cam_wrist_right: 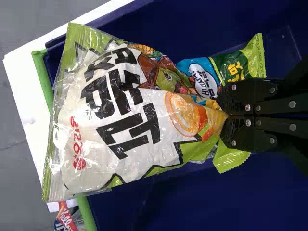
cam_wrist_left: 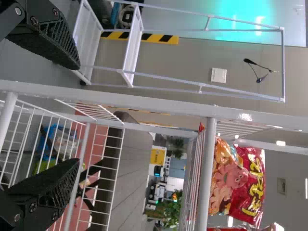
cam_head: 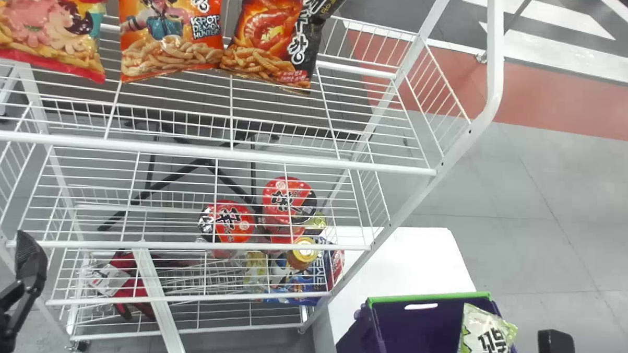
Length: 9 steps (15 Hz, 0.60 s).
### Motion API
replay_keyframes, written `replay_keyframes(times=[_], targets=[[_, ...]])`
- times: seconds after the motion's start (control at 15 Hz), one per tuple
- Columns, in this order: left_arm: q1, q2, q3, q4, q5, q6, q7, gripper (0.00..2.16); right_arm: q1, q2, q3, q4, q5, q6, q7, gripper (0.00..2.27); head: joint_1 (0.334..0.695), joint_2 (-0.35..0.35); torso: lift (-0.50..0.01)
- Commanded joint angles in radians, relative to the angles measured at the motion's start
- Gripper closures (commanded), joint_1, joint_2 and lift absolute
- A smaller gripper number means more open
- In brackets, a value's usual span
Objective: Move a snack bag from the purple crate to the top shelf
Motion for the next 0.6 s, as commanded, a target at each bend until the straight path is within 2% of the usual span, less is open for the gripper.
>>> replay_keyframes(times=[0.0, 0.53], targets=[[0.000, -0.001, 0.000, 0.000, -0.001, -0.002, 0.000, 0.15, 0.005, 0.001, -0.001, 0.000, -0.005, -0.005, 0.000, 2.14, 0.695, -0.350, -0.141], [0.006, -0.001, -0.001, -0.003, 0.001, -0.005, 0.000, 0.15, 0.009, 0.001, -0.007, 0.000, -0.011, -0.017, 0.000, 2.14, 0.695, -0.350, -0.109]])
